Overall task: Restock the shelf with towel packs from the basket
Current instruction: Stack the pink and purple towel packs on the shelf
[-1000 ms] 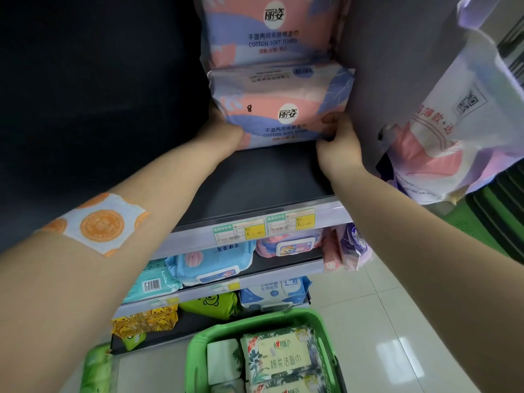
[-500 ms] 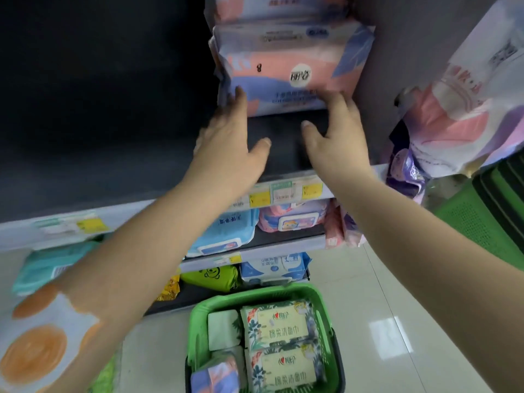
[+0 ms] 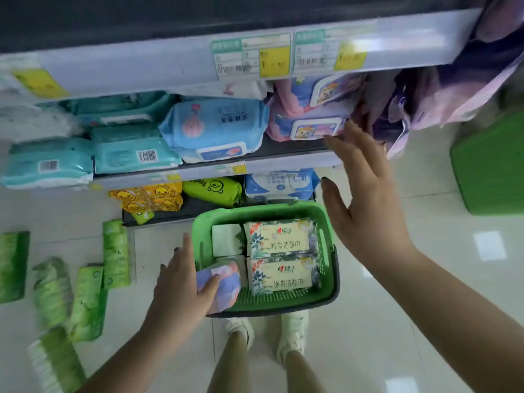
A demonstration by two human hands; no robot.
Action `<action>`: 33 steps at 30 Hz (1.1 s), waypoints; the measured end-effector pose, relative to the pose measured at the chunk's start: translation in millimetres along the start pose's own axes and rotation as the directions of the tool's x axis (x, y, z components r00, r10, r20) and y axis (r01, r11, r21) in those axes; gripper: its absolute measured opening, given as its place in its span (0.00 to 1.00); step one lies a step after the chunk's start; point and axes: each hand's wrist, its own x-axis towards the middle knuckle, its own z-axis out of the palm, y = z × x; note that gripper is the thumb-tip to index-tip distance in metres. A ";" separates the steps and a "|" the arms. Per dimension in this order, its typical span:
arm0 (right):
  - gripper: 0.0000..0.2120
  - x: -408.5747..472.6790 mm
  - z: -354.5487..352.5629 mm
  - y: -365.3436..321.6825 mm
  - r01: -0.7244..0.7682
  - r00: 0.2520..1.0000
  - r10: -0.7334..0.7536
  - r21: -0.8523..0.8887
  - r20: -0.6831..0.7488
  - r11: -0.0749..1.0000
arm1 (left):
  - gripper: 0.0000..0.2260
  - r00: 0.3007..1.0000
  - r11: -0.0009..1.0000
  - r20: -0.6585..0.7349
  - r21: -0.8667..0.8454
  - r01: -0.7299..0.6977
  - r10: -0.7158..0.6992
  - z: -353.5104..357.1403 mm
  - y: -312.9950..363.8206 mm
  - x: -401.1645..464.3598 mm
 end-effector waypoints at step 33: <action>0.18 -85.3 55.3 45.1 -0.399 0.825 0.420 -0.138 0.378 0.907 | 0.56 0.703 0.695 -0.033 -0.195 0.692 -0.710 169.1 -89.4 84.9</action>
